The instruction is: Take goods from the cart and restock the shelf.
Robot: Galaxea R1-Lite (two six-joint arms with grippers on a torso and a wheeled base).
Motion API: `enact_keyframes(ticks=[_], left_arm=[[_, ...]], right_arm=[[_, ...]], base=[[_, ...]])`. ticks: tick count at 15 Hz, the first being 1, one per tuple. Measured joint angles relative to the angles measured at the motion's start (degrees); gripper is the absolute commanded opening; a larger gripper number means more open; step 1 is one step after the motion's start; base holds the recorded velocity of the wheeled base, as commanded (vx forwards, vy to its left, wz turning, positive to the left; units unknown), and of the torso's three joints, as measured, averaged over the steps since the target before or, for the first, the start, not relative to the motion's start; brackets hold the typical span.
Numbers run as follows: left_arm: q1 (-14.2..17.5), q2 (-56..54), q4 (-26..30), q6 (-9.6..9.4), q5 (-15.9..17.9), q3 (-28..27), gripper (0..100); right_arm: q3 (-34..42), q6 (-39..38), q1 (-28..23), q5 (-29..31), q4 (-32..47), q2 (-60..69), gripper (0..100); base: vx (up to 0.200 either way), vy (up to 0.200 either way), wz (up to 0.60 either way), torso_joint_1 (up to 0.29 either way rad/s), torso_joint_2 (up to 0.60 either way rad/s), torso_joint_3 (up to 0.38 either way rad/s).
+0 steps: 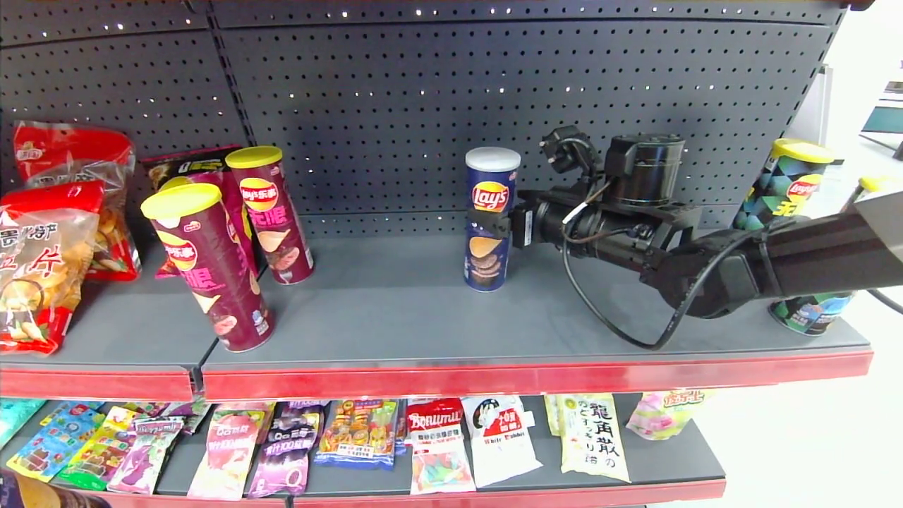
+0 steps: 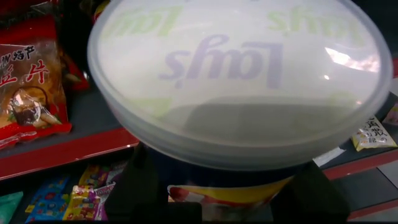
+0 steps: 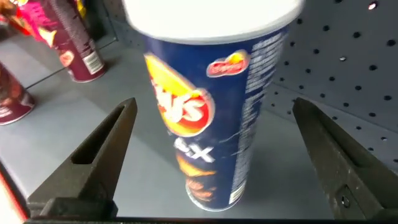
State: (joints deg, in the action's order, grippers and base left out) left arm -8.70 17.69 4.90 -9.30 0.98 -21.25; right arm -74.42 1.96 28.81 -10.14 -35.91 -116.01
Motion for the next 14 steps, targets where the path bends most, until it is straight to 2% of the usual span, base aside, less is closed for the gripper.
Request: enact_keyframes(ticks=[14], left_arm=[[0.0, 0.1, 0.1, -0.02, 0.0, 0.3, 0]], right_arm=[[-5.4, 0.1, 0.4, 0.1, 0.1, -4.7, 100]], base=[[0.0, 0.0, 0.0, 0.0, 0.0, 0.0]])
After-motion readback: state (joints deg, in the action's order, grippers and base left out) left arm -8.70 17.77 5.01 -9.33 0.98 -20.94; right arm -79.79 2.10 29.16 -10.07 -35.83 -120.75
